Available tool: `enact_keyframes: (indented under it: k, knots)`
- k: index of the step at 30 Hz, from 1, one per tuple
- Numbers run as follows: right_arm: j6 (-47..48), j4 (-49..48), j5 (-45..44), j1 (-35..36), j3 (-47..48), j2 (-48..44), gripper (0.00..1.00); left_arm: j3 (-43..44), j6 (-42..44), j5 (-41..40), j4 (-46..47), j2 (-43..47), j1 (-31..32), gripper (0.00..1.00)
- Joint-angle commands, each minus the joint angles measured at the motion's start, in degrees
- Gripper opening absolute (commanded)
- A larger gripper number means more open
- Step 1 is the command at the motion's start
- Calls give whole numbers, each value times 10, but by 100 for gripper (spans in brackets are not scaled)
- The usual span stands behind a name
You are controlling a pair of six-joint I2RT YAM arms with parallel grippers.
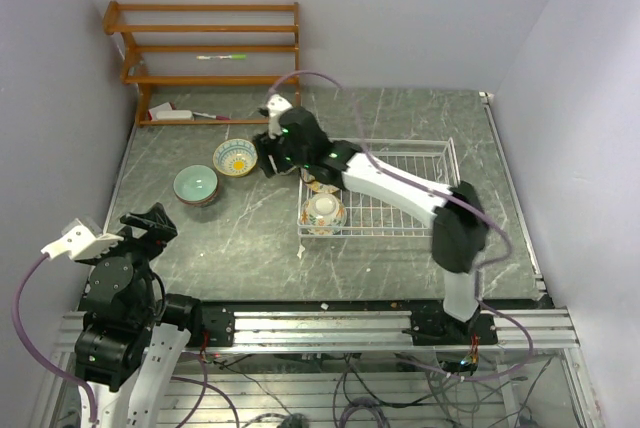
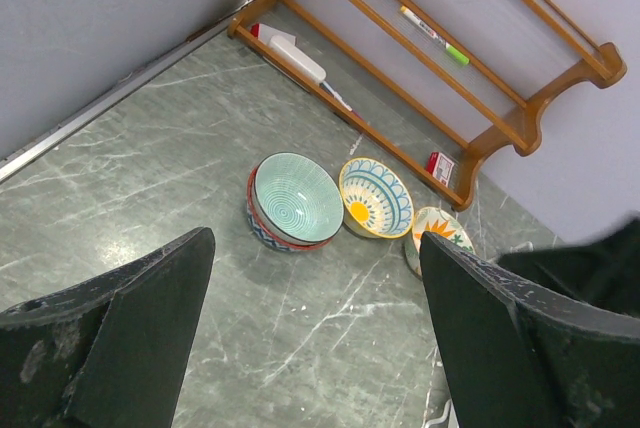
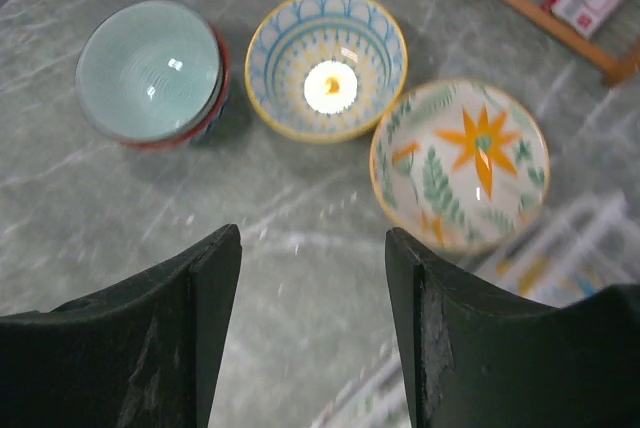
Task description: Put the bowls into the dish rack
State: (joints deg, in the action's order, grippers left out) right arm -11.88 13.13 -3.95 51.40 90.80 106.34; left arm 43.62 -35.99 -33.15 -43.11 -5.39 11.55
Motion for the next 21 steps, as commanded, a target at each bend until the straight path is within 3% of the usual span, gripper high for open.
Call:
enact_keyframes:
  k: [1, 11, 21]
  knots:
    - [66, 92, 17, 5, 146, 152, 59, 12, 2, -1, 11, 10, 2, 95]
    - [120, 151, 10, 5, 294, 272, 53, 10, 3, 0, 13, 14, 3, 95]
    - [148, 160, -19, 5, 324, 322, 50, 11, 2, -2, 11, 15, 4, 95]
